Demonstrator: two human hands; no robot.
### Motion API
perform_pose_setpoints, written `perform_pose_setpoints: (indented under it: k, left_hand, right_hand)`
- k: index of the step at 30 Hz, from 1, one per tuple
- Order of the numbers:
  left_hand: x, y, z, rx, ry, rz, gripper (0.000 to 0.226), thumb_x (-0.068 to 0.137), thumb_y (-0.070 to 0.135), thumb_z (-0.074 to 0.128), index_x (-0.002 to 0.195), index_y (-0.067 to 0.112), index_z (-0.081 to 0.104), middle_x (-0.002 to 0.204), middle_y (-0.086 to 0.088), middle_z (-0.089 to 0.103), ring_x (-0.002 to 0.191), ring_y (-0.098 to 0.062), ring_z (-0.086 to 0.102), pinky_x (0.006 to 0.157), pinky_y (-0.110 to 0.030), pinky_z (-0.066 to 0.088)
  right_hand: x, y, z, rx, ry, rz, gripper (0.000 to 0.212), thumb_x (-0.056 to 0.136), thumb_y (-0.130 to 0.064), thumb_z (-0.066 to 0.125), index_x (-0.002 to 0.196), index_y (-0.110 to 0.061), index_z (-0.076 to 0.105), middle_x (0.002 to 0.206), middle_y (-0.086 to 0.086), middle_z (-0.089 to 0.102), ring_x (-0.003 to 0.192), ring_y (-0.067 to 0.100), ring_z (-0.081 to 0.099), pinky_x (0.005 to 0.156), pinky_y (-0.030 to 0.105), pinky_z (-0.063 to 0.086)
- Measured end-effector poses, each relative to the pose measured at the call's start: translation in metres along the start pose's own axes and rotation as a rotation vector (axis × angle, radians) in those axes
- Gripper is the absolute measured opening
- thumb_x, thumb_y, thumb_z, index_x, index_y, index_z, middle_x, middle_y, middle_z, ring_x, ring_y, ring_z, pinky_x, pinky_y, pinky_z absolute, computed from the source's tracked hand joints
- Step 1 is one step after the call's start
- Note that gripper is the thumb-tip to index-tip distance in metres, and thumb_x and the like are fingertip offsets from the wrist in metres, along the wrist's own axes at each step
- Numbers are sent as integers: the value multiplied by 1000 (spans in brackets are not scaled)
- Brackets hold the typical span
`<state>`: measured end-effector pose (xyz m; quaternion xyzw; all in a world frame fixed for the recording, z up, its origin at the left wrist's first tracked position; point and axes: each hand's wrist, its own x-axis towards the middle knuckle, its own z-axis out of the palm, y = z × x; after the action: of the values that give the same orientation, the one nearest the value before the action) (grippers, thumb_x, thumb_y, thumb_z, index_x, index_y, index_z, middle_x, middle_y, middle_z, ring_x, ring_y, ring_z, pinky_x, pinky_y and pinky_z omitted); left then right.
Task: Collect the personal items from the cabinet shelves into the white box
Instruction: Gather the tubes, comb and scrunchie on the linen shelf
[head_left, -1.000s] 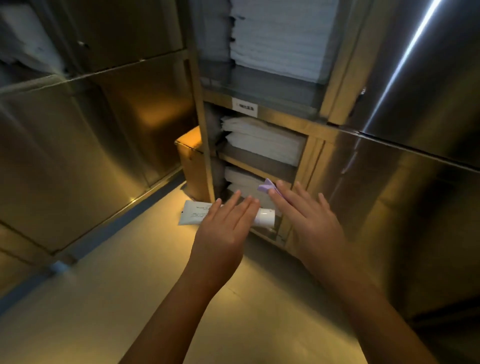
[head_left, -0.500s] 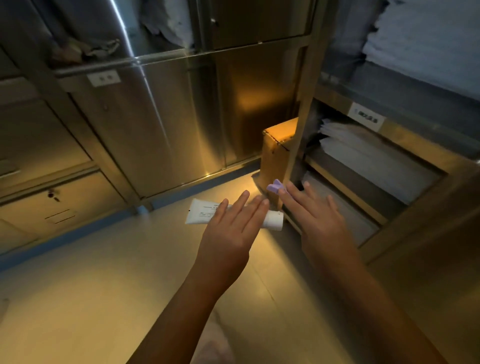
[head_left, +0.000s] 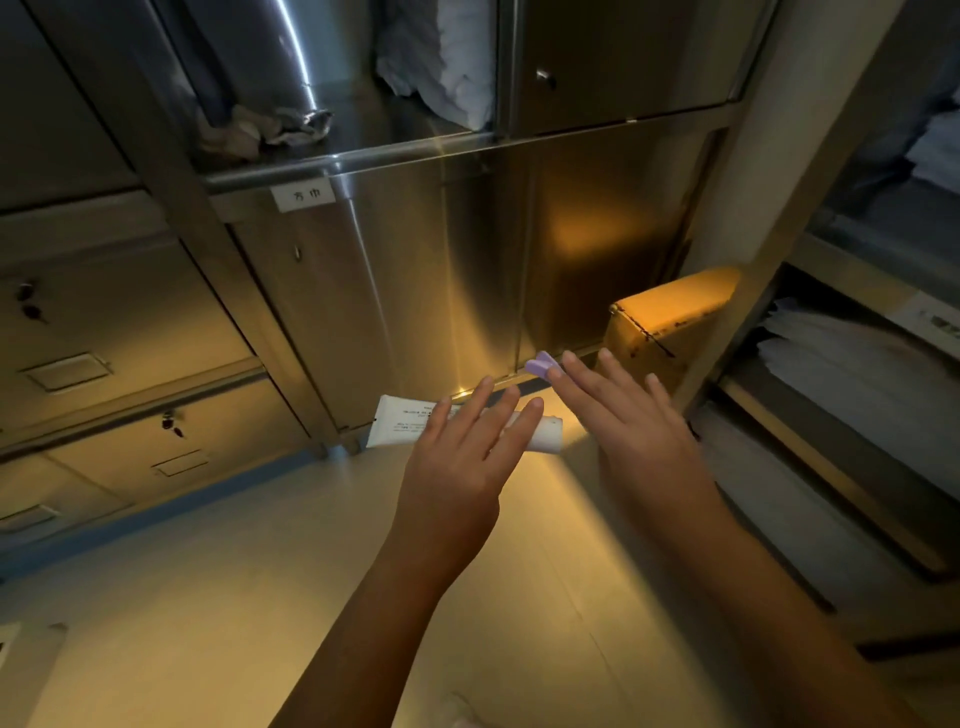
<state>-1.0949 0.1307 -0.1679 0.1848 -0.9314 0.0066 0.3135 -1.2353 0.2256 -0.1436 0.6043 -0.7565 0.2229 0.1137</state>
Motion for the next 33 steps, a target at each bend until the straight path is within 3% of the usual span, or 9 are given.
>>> perform_pose_setpoints:
  k: [5,10,13,17,23,33]
  left_hand:
    - [10,-68,-6,-8,-12,-30,59,63,-18,67,118,2,60,119,-17,61,113,-39,54,88,-61,39]
    - [15,-114,-6,-6,-9,-94,58,62,-15,70,117,2,60,118,-17,62,113,-39,54,89,-62,38]
    - [17,-137,0,14,3,-122,55,65,-15,67,118,3,60,118,-17,62,112,-39,55,88,-62,39]
    - [32,-167,14,30,10,-163,41,80,-3,45,117,3,60,118,-17,62,113,-38,54,88,-61,39]
    - [92,-210,45,65,14,-180,46,82,3,34,119,4,59,120,-16,61,115,-36,53,92,-58,36]
    - [233,-286,99,160,80,-182,48,73,-1,54,121,6,58,120,-15,61,116,-35,53,95,-54,31]
  right_hand:
    - [61,-26,37,-1,19,-50,78,56,27,65,127,-5,53,130,17,53,120,46,45,92,58,24]
    - [104,-44,64,9,-14,-96,79,58,27,65,128,-6,52,131,16,52,122,44,44,93,61,30]
    - [130,-49,80,35,-21,-130,80,55,27,68,127,-5,53,129,17,54,119,45,46,91,62,31]
    - [163,-47,104,64,-45,-162,80,56,25,70,127,-6,52,129,16,54,120,43,46,92,58,29]
    - [232,-9,136,81,-63,-177,85,61,25,64,135,-13,43,138,10,46,129,39,37,98,57,27]
    - [379,74,159,108,-5,-186,87,65,24,62,136,-18,36,139,10,45,130,39,35,100,60,27]
